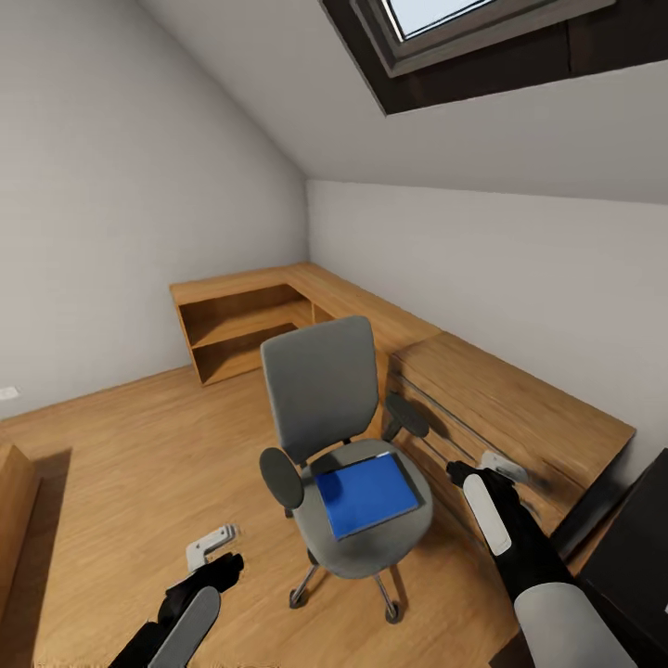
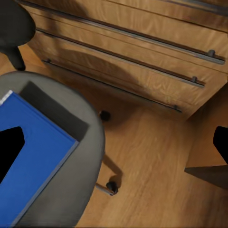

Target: In the bedroom, organize the workspace by keeping the computer under the desk, ensuring the monitor is on the desk, placing the keyboard on the desk next to the monitor, placing the mouse on the desk next to the keyboard, moving the folder from the swivel chair onto the desk next to the mouse, stacking the notebook on top of the folder with the pen on top of the notebook, and positioning the swivel chair next to the desk.

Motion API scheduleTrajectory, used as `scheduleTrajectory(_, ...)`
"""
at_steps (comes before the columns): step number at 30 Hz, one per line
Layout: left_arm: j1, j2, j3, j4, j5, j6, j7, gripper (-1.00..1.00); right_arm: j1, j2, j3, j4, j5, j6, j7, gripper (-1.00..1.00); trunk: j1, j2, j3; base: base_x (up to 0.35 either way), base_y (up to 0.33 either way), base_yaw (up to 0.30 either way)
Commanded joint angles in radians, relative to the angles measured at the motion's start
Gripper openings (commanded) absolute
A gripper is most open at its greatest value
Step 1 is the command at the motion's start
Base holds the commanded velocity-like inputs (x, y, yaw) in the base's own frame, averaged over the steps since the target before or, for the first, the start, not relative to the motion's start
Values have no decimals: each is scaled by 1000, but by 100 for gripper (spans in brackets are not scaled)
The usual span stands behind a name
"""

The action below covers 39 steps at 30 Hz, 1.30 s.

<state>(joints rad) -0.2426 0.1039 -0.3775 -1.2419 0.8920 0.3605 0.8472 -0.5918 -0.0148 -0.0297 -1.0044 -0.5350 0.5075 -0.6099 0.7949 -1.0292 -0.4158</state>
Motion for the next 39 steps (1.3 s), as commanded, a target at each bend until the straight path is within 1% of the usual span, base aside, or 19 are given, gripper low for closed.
scheduleTrajectory(1, -1, 2, 23, 1, 5, 3, 6, 100, 0, 0, 1, -2, -8, 3, -7, 100, 0, -1, -1, 0, 0, 277)
scheduleTrajectory(2, -1, 3, 56, 2, 9, 3, 2, 100, 0, 0, 1, -2, -8, 3, -7, 100, 0, -1, -1, 0, 0, 277)
scheduleTrajectory(4, -1, 5, 87, 4, 28, 2, -5, 100, 0, -1, 1, -2, -8, 3, -7, 100, 0, -1, -1, 0, 0, 277)
scheduleTrajectory(6, -1, 8, 98, 5, 44, 2, -9, 100, 0, -1, 1, -2, -8, 3, -6, 100, 0, -1, -1, 0, 0, 277)
scheduleTrajectory(9, -1, 9, 109, 5, 50, 2, -13, 100, 0, -3, 1, -3, -8, 3, -6, 100, 0, -1, -2, 0, 0, 277)
scheduleTrajectory(15, -1, 8, 113, 4, 50, 2, -14, 100, 0, -3, 1, -3, -8, 3, -5, 100, 0, -1, -4, 0, 0, 277)
scheduleTrajectory(18, -1, 6, 111, 4, 45, 2, -10, 100, 0, -4, 1, -3, -8, 3, -5, 100, 0, -1, -5, 0, 0, 277)
scheduleTrajectory(26, -1, 4, 105, 3, 43, 3, -8, 100, 0, -4, 1, -3, -8, 3, -5, 100, 0, -1, -8, 0, 0, 277)
scheduleTrajectory(29, -1, 3, 100, -1, 42, 3, -9, 100, 0, -4, 1, -3, -8, 3, -5, 100, 0, -1, -10, 0, 0, 277)
scheduleTrajectory(30, -1, 2, 89, -9, 42, 3, -10, 100, 0, -4, 1, -3, -8, 3, -5, 100, 0, -1, -10, 0, 0, 228)
scheduleTrajectory(39, -1, 1, 80, -72, 42, 4, -6, 100, 0, -6, 1, -3, -7, 3, -1, 100, 0, -1, -11, 0, 0, 71)
